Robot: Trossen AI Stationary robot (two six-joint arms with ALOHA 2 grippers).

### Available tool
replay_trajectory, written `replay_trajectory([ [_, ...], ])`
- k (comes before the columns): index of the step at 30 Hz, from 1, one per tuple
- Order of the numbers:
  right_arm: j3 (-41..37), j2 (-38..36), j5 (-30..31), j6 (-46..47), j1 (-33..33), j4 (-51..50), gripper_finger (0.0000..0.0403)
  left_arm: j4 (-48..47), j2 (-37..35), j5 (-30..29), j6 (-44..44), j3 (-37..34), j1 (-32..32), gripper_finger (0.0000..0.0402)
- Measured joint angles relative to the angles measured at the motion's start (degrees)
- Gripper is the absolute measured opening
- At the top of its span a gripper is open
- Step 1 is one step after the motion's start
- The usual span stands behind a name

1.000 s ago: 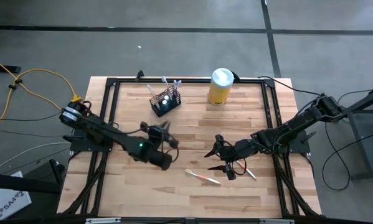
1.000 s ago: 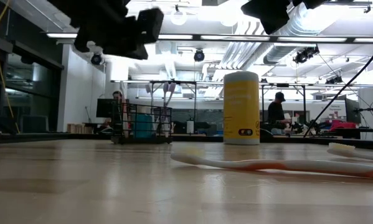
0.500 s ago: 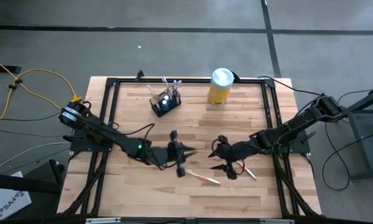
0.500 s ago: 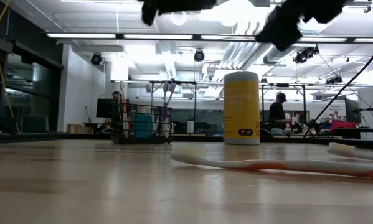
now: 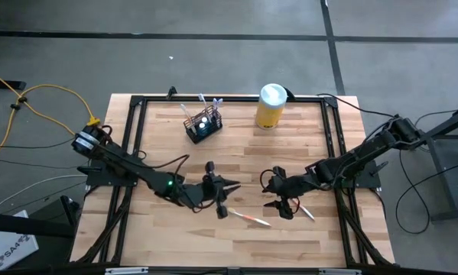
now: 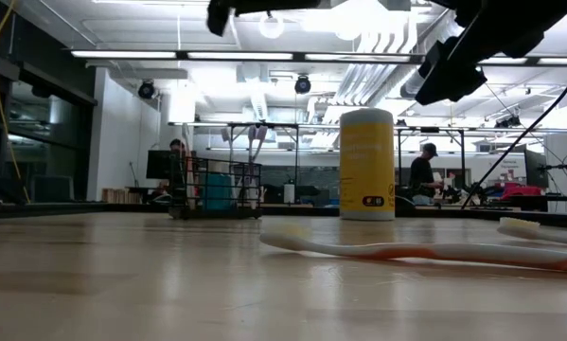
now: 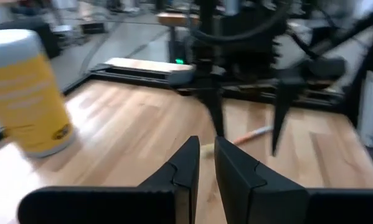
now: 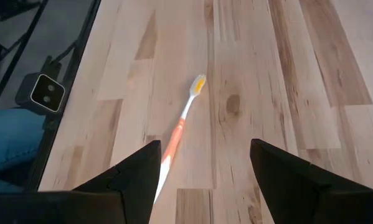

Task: Pick & Place toothbrushing station
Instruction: Put the left orange toothbrush into the left section of the wire organizer

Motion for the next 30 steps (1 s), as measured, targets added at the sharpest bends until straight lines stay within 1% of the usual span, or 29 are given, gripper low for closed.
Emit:
replay_trajectory([
  [3,0.0,0.0,0.1,0.0,0.0,-0.1,0.0238,-0.1,0.0,-5.4,-0.2,0.0,-1.6,0.0043],
  [5,0.0,0.0,0.3,0.0,0.0,0.0,0.0238,0.0,0.0,-5.6,1.6,0.0,-2.5,0.0043],
  [7,0.0,0.0,0.3,0.8,0.0,0.4,0.0238,0.8,0.0,-3.2,1.5,0.0,-3.1,0.0043],
  [10,0.0,0.0,0.3,2.2,0.0,0.5,0.0238,2.1,0.1,3.2,0.4,0.0,-3.3,0.0043],
  [14,0.0,0.0,-0.1,4.2,0.0,0.8,0.0238,4.4,0.3,10.7,-4.5,0.0,-1.6,0.0043],
  [18,0.0,0.1,-1.6,4.7,0.2,1.3,0.0238,3.7,0.3,16.4,-5.1,0.0,0.0,0.0043],
  [23,0.0,1.1,-1.6,6.5,2.2,2.2,0.0238,3.5,0.3,19.5,1.9,0.0,-0.3,0.0043],
  [27,0.0,3.0,-1.3,8.5,4.5,3.1,0.0238,3.6,0.3,18.9,1.1,0.0,-2.0,0.0043],
  [30,0.0,5.3,-1.0,8.8,6.1,5.7,0.0238,3.6,0.3,18.2,-0.8,0.0,-3.2,0.0043],
])
